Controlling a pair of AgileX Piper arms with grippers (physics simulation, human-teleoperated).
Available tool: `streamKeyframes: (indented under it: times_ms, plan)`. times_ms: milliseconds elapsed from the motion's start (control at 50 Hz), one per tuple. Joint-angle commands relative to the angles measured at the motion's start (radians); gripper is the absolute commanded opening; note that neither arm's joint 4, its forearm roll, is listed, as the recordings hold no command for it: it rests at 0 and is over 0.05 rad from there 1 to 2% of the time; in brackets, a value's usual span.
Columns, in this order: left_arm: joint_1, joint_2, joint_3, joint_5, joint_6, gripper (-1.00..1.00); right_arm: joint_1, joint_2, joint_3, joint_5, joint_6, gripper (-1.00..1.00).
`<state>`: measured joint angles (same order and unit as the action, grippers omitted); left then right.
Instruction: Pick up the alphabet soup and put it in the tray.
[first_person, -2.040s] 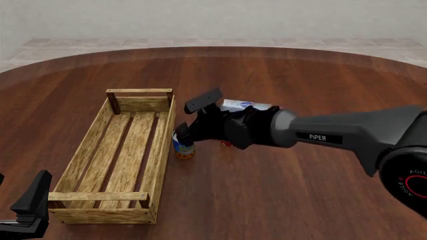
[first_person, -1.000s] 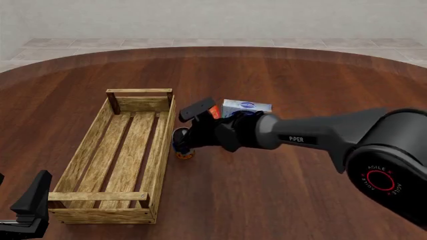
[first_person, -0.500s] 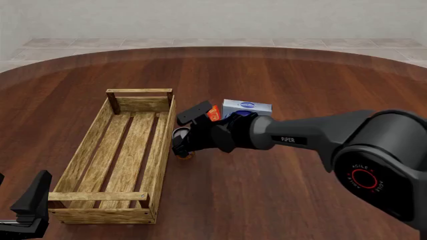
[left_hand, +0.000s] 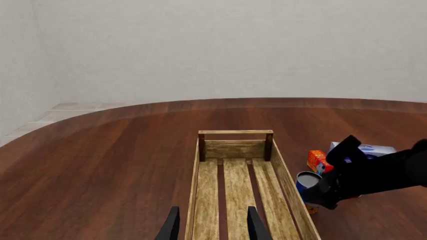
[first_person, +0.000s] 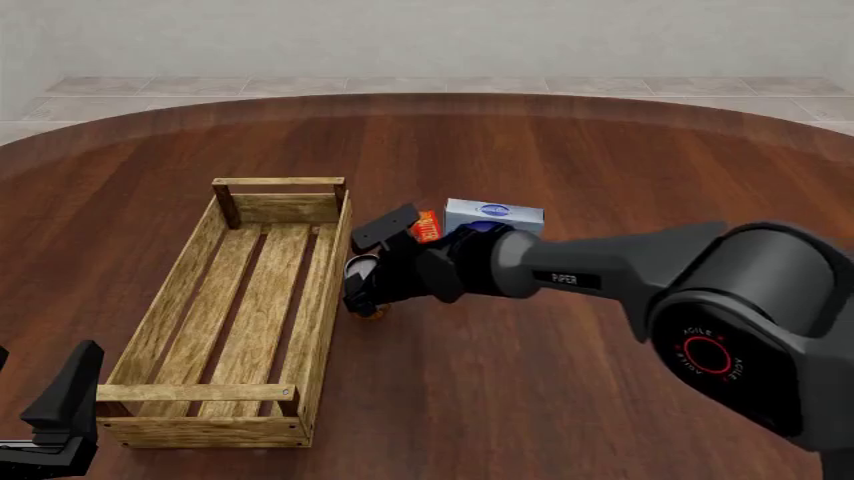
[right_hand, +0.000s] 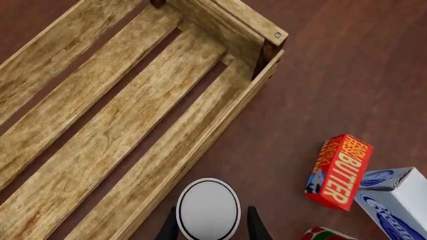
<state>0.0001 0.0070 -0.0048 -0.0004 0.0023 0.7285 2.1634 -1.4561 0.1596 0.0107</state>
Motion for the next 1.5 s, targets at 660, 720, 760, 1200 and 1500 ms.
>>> streamKeyframes:
  times_ms: [660, 720, 760, 1200, 1500]
  plan:
    - [0.001, -0.003, 0.001, 0.001, 0.0, 1.0, 0.016, -0.115, 0.065, 0.019, -0.015, -1.0]
    - [0.001, -0.003, 0.001, 0.001, 0.0, 1.0, 0.019, -0.159, 0.084, 0.029, -0.023, -1.0]
    - [0.001, -0.003, 0.001, 0.001, 0.0, 1.0, 0.02, -0.181, 0.094, 0.036, -0.027, -1.0]
    - [0.001, -0.003, 0.001, 0.001, 0.0, 1.0, 0.036, -0.326, 0.115, 0.116, -0.07, -1.0]
    - [0.001, -0.003, 0.001, 0.001, 0.0, 1.0, 0.043, -0.389, 0.107, 0.163, -0.095, -1.0]
